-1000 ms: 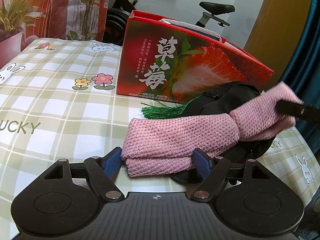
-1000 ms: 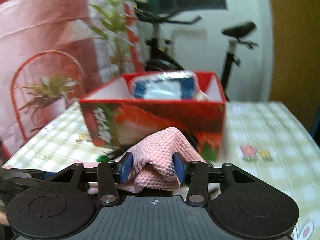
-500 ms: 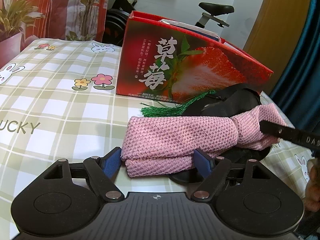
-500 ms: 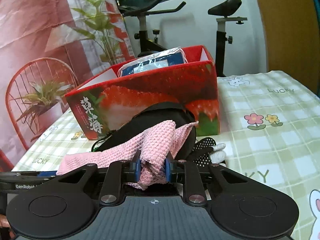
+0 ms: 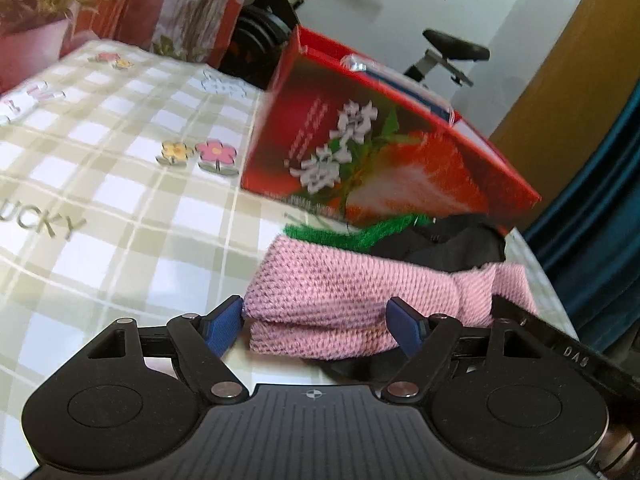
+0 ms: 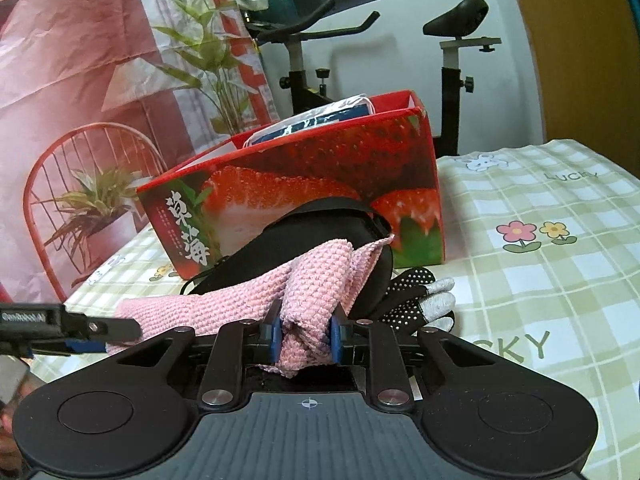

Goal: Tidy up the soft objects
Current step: 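Lift the pink towel with both tools and carry it over the red box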

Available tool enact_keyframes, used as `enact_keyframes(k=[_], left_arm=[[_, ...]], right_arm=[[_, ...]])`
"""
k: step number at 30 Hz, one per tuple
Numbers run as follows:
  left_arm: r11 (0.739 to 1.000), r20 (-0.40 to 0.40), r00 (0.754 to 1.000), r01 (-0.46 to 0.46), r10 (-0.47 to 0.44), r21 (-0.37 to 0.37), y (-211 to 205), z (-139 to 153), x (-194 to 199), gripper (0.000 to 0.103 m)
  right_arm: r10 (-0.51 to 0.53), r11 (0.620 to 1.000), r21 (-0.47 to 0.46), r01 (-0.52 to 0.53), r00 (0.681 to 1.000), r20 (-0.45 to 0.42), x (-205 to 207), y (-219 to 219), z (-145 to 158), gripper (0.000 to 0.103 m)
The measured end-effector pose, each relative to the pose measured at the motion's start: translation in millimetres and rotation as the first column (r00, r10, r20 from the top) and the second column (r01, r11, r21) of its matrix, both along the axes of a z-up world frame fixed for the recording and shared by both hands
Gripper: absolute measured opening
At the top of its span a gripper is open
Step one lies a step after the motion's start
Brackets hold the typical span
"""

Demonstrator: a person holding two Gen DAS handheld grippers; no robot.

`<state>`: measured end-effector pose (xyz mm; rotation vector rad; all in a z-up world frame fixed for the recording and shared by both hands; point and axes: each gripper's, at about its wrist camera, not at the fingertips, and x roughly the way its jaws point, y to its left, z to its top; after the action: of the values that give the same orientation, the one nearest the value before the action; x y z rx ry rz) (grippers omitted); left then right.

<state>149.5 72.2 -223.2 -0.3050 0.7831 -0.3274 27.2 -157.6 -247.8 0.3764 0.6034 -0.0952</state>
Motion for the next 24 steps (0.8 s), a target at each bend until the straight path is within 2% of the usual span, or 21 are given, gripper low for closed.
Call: enact_keyframes(k=[7, 9, 12, 16, 19, 22, 24], left_arm=[[0.992, 0.105, 0.994, -0.035, 0.022, 0.117, -8, 24, -12, 0.079], [0.988, 0.102, 0.995, -0.019, 0.004, 0.152, -15, 25, -10, 0.079], [0.983, 0.048, 0.998, 0.021, -0.03, 0.181, -26, 18, -3, 0.079], [0.991, -0.038, 0.999, 0.027, -0.022, 0.129, -26, 6, 11, 0.079], [0.998, -0.081, 0.997, 0.02, -0.016, 0.052, -24, 0, 19, 0.079], [0.998, -0.098, 0.994, 0.035, -0.04, -0.045, -23, -2, 20, 0.079], [0.997, -0.09, 0.995, 0.036, -0.042, -0.072, -21, -3, 17, 0.079]], right_arm=[[0.003, 1.0, 0.013, -0.003, 1.0, 0.004, -2, -1, 1, 0.021], [0.003, 1.0, 0.021, -0.003, 1.0, 0.007, -2, -2, 0, 0.021], [0.007, 1.0, 0.025, -0.007, 1.0, 0.011, -3, -3, 0, 0.021], [0.011, 0.999, 0.03, -0.011, 1.0, 0.016, -4, -4, 0, 0.021], [0.01, 0.999, 0.034, -0.01, 1.0, 0.015, -4, -4, -1, 0.021], [0.004, 1.0, 0.031, -0.005, 1.0, 0.005, -4, -2, 1, 0.021], [0.001, 0.999, 0.037, -0.001, 1.0, 0.003, -4, -3, 2, 0.021]])
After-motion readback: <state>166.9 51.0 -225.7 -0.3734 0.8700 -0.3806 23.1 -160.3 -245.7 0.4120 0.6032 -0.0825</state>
